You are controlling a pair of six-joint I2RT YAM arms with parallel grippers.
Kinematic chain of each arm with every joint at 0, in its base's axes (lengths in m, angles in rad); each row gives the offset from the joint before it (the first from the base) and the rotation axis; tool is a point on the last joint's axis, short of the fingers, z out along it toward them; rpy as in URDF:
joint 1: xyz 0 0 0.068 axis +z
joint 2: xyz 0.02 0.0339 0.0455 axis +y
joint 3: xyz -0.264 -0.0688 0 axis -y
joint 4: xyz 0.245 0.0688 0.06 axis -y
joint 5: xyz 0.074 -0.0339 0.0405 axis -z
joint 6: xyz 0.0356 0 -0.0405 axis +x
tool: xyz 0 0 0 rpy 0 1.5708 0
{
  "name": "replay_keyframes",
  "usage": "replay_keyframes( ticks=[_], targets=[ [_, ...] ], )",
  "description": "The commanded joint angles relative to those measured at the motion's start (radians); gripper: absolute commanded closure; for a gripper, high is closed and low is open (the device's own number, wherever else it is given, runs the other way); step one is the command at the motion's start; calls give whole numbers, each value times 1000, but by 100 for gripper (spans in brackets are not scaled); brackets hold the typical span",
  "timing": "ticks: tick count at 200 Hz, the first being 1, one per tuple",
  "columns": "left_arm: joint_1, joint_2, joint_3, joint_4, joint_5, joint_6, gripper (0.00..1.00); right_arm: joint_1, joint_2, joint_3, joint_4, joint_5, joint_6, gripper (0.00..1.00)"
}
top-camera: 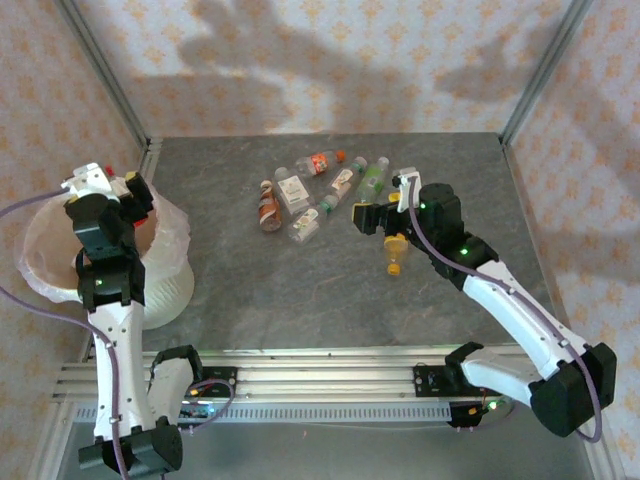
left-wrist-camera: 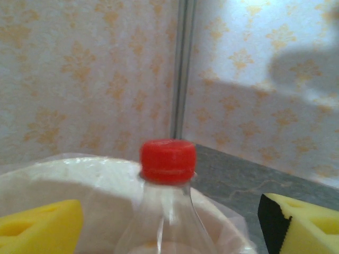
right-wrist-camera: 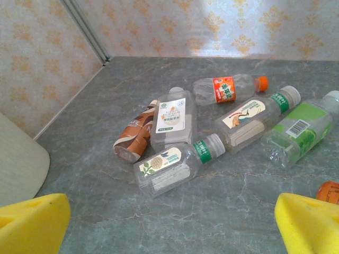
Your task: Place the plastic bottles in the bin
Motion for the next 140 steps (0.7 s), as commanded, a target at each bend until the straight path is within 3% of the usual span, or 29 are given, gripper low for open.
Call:
replay_keyframes(
  ticks=[1,39,64,99,140],
  targets=[
    [9,22,35,-11,126,-36,12,5,-2,28,8,8,10,1],
    [9,35,82,-71,155,-90,11,5,-21,-12,40,19,18,1],
    [9,46,142,-171,104,-157,4,5,-25,-16,25,27,-5,1],
    [9,79,244,-305,160,-270,0,5,-21,-26,20,43,-6,1],
    [-6,115,299,-334,330,-504,0,5,-4,-50,47,248,145,1]
  ],
)
